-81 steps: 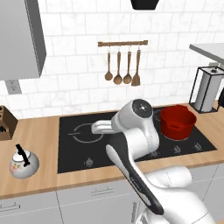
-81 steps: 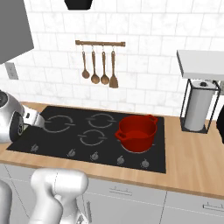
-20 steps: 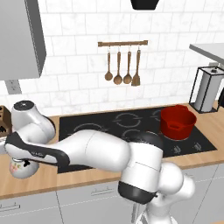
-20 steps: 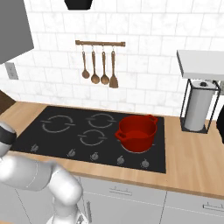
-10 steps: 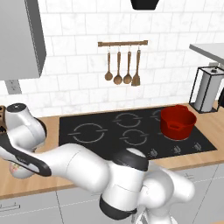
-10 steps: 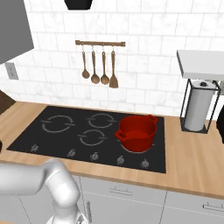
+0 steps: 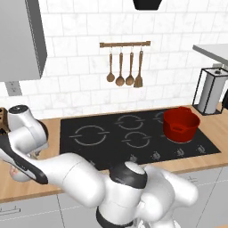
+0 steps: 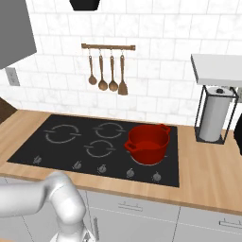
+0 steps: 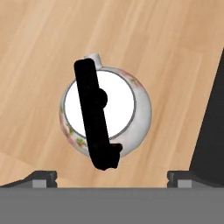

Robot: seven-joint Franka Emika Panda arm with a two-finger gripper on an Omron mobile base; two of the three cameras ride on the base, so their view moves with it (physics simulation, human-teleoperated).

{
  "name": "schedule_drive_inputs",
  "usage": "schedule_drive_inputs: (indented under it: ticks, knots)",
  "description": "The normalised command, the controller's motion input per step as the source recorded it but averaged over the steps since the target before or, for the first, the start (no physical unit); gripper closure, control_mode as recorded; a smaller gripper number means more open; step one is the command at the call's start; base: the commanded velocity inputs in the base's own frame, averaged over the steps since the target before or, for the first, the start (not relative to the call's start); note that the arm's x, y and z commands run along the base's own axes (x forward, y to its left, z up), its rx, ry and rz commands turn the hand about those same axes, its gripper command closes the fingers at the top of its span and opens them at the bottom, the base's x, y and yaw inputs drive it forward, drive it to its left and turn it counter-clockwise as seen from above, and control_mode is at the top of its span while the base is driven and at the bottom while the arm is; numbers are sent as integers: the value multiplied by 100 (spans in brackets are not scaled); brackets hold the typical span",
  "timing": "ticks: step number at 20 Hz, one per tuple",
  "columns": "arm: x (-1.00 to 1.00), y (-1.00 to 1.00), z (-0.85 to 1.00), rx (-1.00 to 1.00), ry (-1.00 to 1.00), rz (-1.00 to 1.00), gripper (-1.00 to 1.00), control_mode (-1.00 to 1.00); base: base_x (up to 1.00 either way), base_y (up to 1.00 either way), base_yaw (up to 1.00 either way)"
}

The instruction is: Pick the kettle from the counter and place it on a stove burner. Then turn the burner on.

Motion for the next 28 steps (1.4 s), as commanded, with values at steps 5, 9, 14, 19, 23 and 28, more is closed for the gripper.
schedule_drive_inputs:
  ticks: [5,9,14,19,23,28]
  knots:
    - [1,1,-16,0,0,0,-100,-100,0,0,0]
    - [8,7,-11,0,0,0,-100,-100,0,0,0]
    - [14,10,-4,0,0,0,-100,-100,0,0,0]
    - [18,19,-3,0,1,0,-100,-100,0,0,0]
    - [9,24,-2,0,1,0,-100,-100,0,0,0]
    - [0,5,0,0,1,0,-100,-100,0,0,0]
